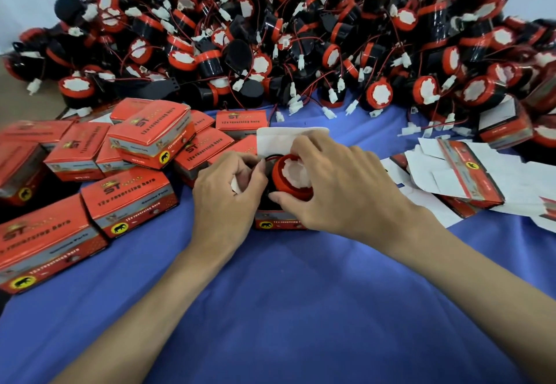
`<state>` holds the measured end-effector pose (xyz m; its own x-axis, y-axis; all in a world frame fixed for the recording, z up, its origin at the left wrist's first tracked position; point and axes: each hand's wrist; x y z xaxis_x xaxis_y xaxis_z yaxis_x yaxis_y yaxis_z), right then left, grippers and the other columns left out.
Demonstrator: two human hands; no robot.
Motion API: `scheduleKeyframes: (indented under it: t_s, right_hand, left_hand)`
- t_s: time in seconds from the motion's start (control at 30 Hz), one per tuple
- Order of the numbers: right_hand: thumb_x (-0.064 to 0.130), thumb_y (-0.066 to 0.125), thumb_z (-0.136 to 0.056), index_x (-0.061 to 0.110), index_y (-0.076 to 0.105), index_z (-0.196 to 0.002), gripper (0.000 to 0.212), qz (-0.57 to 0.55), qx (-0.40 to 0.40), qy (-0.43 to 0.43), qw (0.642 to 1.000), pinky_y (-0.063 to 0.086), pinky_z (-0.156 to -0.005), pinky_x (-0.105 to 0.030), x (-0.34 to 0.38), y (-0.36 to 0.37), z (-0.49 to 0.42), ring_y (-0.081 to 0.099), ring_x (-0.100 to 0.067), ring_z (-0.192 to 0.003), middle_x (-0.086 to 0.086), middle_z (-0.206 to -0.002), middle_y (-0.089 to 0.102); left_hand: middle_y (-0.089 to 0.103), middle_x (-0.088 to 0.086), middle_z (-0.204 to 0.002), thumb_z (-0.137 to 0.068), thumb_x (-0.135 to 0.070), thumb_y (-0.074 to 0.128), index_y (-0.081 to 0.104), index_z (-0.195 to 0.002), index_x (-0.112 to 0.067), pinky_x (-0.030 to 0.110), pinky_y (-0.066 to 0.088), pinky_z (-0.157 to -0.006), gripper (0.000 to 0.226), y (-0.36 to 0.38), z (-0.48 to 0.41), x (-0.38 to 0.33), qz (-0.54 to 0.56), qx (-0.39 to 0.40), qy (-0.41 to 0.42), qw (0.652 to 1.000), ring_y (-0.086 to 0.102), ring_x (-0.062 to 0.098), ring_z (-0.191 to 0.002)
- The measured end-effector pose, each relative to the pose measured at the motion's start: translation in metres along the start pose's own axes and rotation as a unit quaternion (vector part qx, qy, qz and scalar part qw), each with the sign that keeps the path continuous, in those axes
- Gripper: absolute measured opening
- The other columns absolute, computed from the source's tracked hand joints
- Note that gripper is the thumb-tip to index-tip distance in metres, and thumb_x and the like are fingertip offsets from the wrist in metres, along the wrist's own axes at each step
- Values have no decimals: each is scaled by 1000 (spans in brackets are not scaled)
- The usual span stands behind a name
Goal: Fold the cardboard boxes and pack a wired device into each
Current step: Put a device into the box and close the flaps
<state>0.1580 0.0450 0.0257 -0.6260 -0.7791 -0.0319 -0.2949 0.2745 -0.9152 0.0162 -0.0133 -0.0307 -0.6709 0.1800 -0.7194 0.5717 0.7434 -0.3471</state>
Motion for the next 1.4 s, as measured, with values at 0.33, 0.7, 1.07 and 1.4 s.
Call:
scheduleKeyframes:
  t_s: [0.33, 0.7, 1.07, 1.4]
  right_hand:
    - [55, 53, -82, 17, 46, -111, 48, 32, -9, 12, 999, 25, -57, -30, 8, -1, 6, 59, -25, -91, -2, -105, 53]
    - [52, 60, -82, 14, 64, -100, 42, -91, 111, -49, 988, 35, -65, -29, -23, -9, -10, 50, -22, -77, 4, -78, 57]
    - [46, 42, -97, 19, 61, -118, 40, -36, 155, -76, 984, 17, -67, -26, -11, -5, -6, 36, -17, -89, -4, -108, 57]
    - [9, 60, -87, 11, 62, -113, 26, -133, 249, -49, 958, 51, -85, -46, -39, -29, -13, 57, -19, -102, -4, -106, 61]
  left_hand:
    - [65, -7, -82, -90, -19, 58, 37, -61, -18, 48, 47, -74, 36, 2, 0, 3, -35, -2, 44, 998, 61, 11, -79]
    - [61, -4, -77, -95, -28, 45, 48, -69, -10, 48, 45, -71, 32, 1, 1, 3, -24, 16, -4, 1000, 54, 20, -72]
    - [52, -5, -71, -94, -31, 38, 40, -69, -21, 37, 34, -71, 27, 0, 1, 3, -8, 37, -3, 999, 46, 12, -67]
    - [65, 2, -90, -94, -31, 38, 47, -72, -19, 56, 44, -77, 27, -1, 2, 0, -14, 44, 3, 999, 58, 22, -81]
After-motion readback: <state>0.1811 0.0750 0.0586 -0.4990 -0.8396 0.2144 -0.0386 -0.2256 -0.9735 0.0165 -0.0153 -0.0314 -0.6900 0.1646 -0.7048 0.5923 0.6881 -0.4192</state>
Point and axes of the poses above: each hand's wrist, its own z-axis away from the middle knuckle, its own y-axis out of the palm, x = y × z
